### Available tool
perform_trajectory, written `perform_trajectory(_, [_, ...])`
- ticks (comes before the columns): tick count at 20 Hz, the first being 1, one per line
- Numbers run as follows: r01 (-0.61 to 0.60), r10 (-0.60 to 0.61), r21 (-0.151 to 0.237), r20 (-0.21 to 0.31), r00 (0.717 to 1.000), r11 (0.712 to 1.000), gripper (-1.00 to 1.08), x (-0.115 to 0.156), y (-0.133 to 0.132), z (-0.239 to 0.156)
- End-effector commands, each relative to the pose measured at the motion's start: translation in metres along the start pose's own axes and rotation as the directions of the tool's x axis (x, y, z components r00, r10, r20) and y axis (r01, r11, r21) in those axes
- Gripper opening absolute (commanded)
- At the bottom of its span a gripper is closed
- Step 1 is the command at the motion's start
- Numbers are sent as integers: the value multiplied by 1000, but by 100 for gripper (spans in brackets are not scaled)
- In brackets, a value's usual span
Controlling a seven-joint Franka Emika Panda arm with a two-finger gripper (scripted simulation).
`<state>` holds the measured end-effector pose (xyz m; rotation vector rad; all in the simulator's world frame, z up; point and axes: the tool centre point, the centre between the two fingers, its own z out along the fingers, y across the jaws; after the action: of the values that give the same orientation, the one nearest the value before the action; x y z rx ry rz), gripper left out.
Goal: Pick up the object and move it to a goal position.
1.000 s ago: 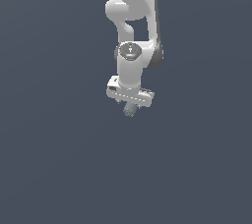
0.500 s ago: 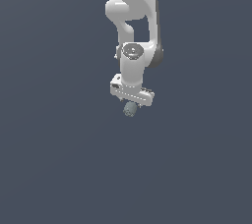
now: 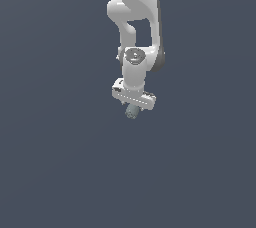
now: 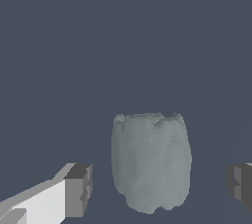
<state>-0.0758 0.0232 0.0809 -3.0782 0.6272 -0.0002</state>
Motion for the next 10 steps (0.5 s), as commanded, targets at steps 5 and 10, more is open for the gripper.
perform_trajectory(5, [-3,3,0,0,1000,1000,100,-1,1,29])
perform_trajectory(10, [-3,3,0,0,1000,1000,100,-1,0,36])
